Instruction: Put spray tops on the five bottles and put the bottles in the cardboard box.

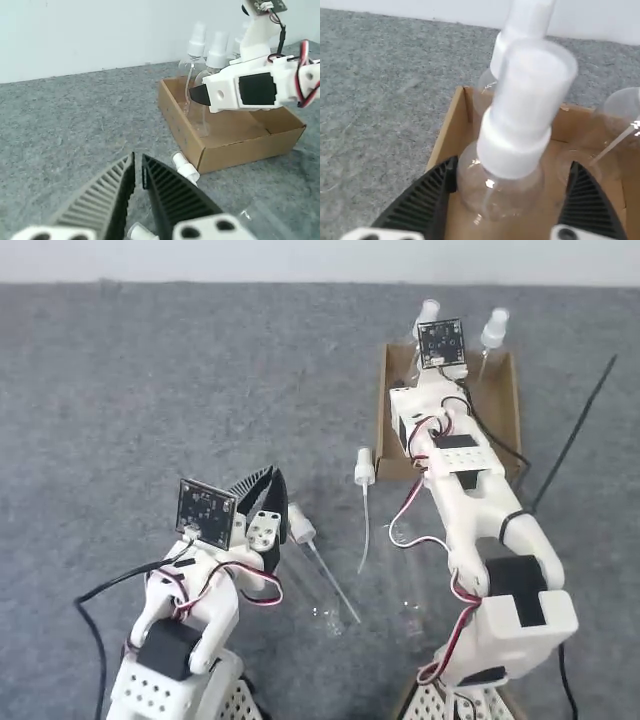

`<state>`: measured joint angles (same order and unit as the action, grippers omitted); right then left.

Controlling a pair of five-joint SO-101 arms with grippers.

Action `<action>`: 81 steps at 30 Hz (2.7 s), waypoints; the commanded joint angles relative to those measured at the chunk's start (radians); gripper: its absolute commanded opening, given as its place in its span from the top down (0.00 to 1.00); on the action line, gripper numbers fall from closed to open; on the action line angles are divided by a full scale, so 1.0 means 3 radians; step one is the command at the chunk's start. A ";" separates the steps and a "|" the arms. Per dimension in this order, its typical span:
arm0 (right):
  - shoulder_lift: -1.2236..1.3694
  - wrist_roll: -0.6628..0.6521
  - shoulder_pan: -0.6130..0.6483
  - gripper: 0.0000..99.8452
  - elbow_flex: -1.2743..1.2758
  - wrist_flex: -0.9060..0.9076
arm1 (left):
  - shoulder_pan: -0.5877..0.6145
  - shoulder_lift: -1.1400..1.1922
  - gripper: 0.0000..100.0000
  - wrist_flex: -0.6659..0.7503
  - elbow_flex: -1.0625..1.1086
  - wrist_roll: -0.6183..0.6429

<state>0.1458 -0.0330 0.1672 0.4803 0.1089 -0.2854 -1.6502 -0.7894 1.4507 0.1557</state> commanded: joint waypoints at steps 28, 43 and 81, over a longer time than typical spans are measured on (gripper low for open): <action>-0.0335 -0.0179 0.0043 0.63 -0.0184 0.0197 | 0.0020 -0.0061 0.98 0.0118 -0.0033 -0.0015; -0.0637 -0.0179 0.0130 0.63 -0.0373 0.0570 | 0.0026 -0.0061 0.98 0.0118 -0.0033 -0.0015; -0.2365 -0.0169 0.1179 0.64 0.1146 0.3624 | 0.0026 -0.0061 0.98 0.0118 -0.0033 -0.0015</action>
<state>-0.5232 -0.0775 0.5125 0.7979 1.2398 -0.2854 -1.6502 -0.7894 1.4507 0.1557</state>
